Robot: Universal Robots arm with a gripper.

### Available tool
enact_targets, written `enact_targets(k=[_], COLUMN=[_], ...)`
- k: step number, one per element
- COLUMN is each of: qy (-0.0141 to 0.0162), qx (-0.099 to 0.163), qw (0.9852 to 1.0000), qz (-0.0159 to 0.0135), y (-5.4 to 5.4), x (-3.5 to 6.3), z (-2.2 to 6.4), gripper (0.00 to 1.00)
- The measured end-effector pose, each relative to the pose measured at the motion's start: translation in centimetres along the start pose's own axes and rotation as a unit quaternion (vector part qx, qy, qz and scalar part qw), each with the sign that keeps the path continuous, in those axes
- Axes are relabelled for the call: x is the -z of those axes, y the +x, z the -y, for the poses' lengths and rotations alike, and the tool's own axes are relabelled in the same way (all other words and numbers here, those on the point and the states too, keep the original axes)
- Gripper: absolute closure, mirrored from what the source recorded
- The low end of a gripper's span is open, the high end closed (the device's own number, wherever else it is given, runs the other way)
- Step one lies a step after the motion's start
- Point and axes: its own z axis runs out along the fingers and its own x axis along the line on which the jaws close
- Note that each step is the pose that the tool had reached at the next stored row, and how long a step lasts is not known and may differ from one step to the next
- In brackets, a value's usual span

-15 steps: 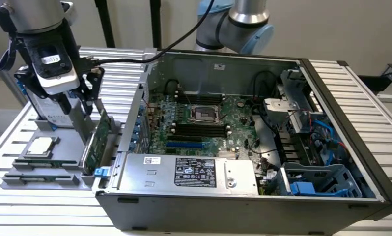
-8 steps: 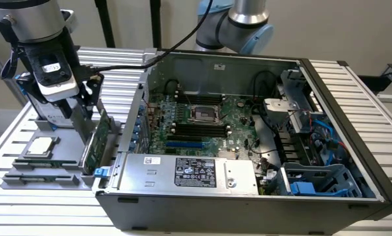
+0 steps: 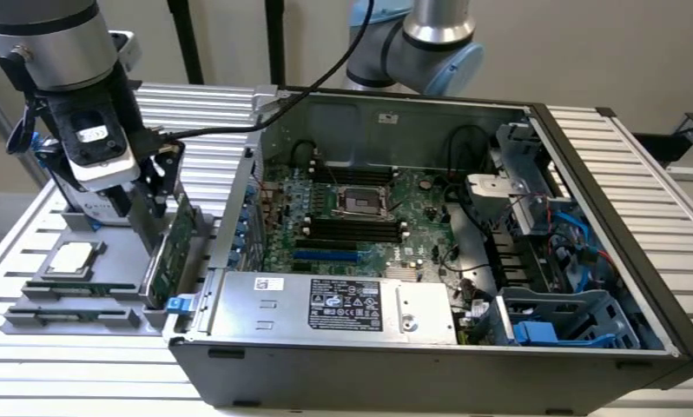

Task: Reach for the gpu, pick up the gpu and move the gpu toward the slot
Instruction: 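Pick up the gpu and move the gpu toward the slot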

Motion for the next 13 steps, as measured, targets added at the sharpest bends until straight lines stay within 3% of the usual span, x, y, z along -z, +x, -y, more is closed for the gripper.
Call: enact_targets(k=[8, 13], qy=[0.0007, 0.0015], qx=[-0.006, -0.007], qw=[1.0000, 1.0000], qz=[0.0037, 0.0045], y=[0.1, 0.1], x=[-1.45, -2.35], z=[0.04, 0.06], gripper=[0.52, 0.52])
